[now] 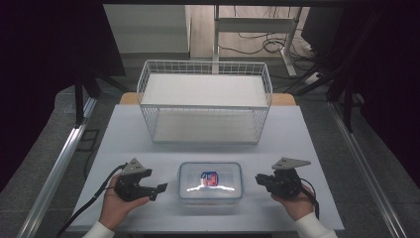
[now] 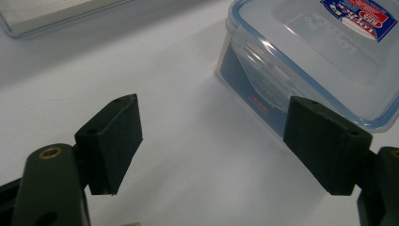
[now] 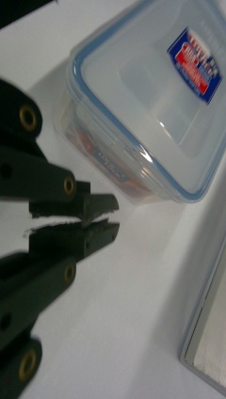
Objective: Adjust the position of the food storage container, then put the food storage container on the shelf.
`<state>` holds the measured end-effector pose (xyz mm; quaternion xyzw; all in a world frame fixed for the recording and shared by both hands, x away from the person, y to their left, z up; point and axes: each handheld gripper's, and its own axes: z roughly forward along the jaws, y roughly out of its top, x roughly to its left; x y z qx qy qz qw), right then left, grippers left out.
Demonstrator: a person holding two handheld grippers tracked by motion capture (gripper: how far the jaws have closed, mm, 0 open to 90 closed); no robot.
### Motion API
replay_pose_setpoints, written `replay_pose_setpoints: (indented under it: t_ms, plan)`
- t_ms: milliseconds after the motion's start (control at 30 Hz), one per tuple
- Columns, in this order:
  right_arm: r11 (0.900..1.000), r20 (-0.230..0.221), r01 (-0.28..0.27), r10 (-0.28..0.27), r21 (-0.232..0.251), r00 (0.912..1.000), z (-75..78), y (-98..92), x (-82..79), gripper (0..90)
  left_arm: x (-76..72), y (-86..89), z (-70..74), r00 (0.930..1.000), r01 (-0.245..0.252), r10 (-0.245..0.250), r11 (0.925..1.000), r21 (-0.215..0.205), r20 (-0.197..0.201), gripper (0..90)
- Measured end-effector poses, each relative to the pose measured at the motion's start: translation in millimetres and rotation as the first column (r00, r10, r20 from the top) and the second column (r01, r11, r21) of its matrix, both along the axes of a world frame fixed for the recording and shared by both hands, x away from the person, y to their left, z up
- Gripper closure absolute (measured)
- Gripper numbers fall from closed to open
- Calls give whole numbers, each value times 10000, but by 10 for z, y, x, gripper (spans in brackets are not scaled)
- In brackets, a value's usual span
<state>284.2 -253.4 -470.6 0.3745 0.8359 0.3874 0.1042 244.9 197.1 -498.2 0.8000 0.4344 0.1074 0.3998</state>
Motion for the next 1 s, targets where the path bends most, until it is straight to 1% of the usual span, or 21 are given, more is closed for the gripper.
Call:
replay_pose_setpoints:
  t_ms: [33, 67, 100, 167, 233, 267, 300, 367, 467, 500, 600, 633, 667, 700, 767, 833, 900, 933, 967, 1000]
  plan:
    - [9999, 119, -3, 1, 162, 9999, -1, -19, -16, 630, -10, -2, 1, 10000, 13, -13, 10000, 35, 8, 197]
    - [9995, 248, 144, -151, 276, 9996, 4, -30, -32, 516, -17, -1, 3, 10000, 69, -69, 10000, 55, 33, 197]
    - [9986, 296, 316, -329, 425, 9990, 15, -42, -40, 435, -25, -1, 6, 10000, 79, -79, 10000, 56, 41, 196]
    - [9940, 275, 573, -601, 930, 9978, 49, -73, -48, 349, -41, -4, 5, 10000, 73, -74, 9999, 94, 50, 196]
    - [9871, 404, 786, -850, 1396, 9956, 75, -103, -41, 293, -60, -6, 9, 9999, 104, -105, 9998, 168, 98, 196]
    - [9848, 378, 861, -927, 1505, 9950, 78, -109, -27, 275, -72, -10, 12, 9999, 77, -80, 9998, 185, 122, 196]
    - [9851, 394, 850, -918, 1498, 9950, 76, -117, -9, 256, -83, -18, 9, 9999, 87, -89, 9998, 195, 135, 197]
    - [9837, 341, 796, -862, 1615, 9957, 67, -116, 9, 246, -101, -35, 4, 9999, 126, -128, 9997, 212, 91, 197]
    - [9840, 335, 728, -793, 1623, 9963, 68, -104, 7, 228, -117, -38, 2, 9999, 66, -69, 9996, 289, 109, 196]
    - [9830, 320, 708, -773, 1691, 9965, 69, -101, 9, 225, -122, -39, 0, 9999, 39, -42, 9996, 287, 104, 195]
    - [9813, 161, 588, -628, 1834, 9979, 80, -96, 19, 217, -129, -39, 3, 9999, 12, -15, 9996, 291, 110, 192]
    - [9816, 173, 584, -626, 1820, 9979, 81, -92, 22, 211, -132, -40, 7, 9999, 6, -9, 9997, 251, 105, 191]
    - [9823, 63, 553, -573, 1787, 9983, 75, -83, 31, 204, -131, -41, 10, 9999, 8, -10, 9999, 165, 103, 190]
    - [9823, 63, 553, -573, 1787, 9983, 75, -83, 31, 204, -131, -41, 10, 9999, 8, -10, 9999, 165, 103, 190]
    - [9835, -96, 540, -532, 1728, 9985, 58, -59, 36, 199, -123, -41, 10, 10000, 8, -8, 9999, 114, 74, 190]
    - [9849, -177, 394, -369, 1687, 9992, 49, -32, 38, 199, -115, -40, 11, 10000, 13, -12, 10000, -1, 56, 189]
    - [9840, -247, 279, -239, 1758, 9994, 45, -5, 39, 200, -109, -36, 19, 10000, 35, -35, 9998, -209, -17, 187]
    - [9822, -410, 215, -141, 1864, 9991, 41, 14, 44, 202, -101, -32, 29, 10000, -34, 32, 9991, -411, -47, 185]
    - [9822, -410, 215, -141, 1864, 9991, 41, 14, 44, 202, -101, -32, 29, 10000, -34, 32, 9991, -411, -47, 178]
    - [9818, -521, 215, -118, 1886, 9986, 41, 22, 42, 203, -100, -29, 37, 9998, -173, 172, 9986, -495, -33, 178]
